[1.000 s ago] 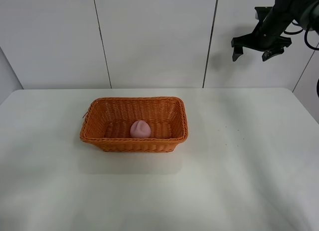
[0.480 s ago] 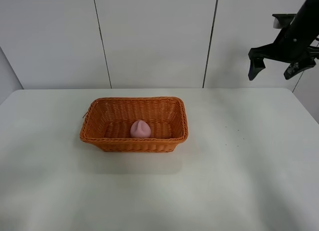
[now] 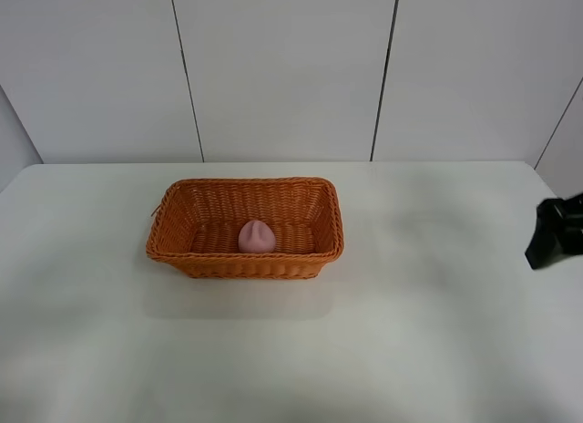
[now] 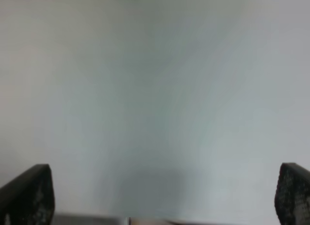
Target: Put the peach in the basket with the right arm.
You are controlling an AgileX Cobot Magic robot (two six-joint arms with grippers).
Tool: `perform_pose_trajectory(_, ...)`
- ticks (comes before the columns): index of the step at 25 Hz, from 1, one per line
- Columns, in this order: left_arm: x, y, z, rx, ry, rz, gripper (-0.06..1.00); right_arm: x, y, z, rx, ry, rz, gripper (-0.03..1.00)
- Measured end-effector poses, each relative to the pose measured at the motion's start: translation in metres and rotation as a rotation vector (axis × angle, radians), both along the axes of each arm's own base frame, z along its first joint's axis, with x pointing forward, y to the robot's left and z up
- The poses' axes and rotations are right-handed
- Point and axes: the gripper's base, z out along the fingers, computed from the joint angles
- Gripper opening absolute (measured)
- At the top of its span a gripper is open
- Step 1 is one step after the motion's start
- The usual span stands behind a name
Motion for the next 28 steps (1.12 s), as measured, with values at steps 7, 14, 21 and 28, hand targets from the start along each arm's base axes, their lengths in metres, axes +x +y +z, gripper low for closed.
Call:
perform_pose_trajectory(7,0.000,0.000,0.000,0.000,0.000,0.000,0.99,-0.092,-0.001,-0.025,-0.009,-0.267,0.024,0.70)
perform_pose_trajectory(14,0.000,0.000,0.000,0.000,0.000,0.000,0.99,-0.149,-0.001,-0.028,-0.008,-0.599,0.022,0.70)
perform_pose_trajectory(21,0.000,0.000,0.000,0.000,0.000,0.000,0.99,-0.180,-0.001,-0.024,-0.004,-0.806,0.021,0.70)
perform_pose_trajectory(28,0.000,0.000,0.000,0.000,0.000,0.000,0.99,-0.190,-0.001,-0.025,-0.001,-0.865,0.018,0.70)
